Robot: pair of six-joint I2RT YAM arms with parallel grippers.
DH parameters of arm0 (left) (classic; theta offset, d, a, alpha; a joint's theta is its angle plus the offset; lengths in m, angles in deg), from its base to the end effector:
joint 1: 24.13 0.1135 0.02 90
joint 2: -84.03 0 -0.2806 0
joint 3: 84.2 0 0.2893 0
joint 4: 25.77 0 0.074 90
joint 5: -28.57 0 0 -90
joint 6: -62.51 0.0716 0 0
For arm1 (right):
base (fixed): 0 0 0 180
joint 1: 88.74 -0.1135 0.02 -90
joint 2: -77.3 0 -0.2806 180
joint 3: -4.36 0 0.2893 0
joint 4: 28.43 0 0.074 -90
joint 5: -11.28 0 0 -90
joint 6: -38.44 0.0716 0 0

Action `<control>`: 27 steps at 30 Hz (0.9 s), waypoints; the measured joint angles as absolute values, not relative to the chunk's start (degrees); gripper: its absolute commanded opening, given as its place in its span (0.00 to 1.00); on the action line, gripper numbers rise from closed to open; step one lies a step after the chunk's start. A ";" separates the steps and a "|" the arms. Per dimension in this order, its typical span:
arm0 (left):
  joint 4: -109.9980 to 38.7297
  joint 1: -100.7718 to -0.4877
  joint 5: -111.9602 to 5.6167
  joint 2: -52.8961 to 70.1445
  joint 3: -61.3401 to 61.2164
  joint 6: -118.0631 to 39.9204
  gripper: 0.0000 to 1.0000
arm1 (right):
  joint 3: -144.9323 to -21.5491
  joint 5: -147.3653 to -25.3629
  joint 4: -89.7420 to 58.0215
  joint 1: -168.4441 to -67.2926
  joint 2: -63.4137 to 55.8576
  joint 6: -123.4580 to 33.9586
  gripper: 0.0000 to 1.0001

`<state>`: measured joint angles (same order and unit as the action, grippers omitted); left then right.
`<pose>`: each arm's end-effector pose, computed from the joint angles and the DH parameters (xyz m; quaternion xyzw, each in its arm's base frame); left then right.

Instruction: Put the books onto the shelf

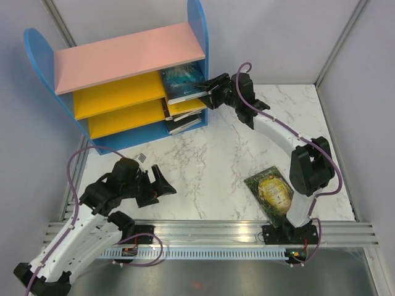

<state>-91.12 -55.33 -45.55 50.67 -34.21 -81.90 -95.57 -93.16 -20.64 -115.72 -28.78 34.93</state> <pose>0.1242 -0.0981 0.2432 -0.1387 0.9177 -0.3321 0.1683 0.4593 0.2539 0.3176 0.3206 0.7168 0.5653 0.2525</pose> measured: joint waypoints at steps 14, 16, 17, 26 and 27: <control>-89.90 -55.33 -45.25 45.94 -31.00 -74.93 0.92 | -94.28 -90.78 -17.03 -121.91 -25.55 32.09 0.56; -89.88 -55.33 -45.25 45.49 -30.56 -73.95 0.92 | -95.26 -90.47 -16.60 -122.26 -25.92 32.11 0.52; -89.88 -55.33 -45.25 45.27 -30.28 -73.42 0.92 | -95.83 -90.34 -16.60 -122.32 -26.27 32.14 0.52; -90.62 -55.33 -46.30 43.30 -27.65 -69.14 0.92 | -103.81 -89.18 -16.99 -122.76 -33.11 33.73 0.40; -90.88 -55.33 -46.43 43.10 -27.37 -68.68 0.92 | -104.68 -89.09 -17.10 -122.76 -33.89 33.91 0.40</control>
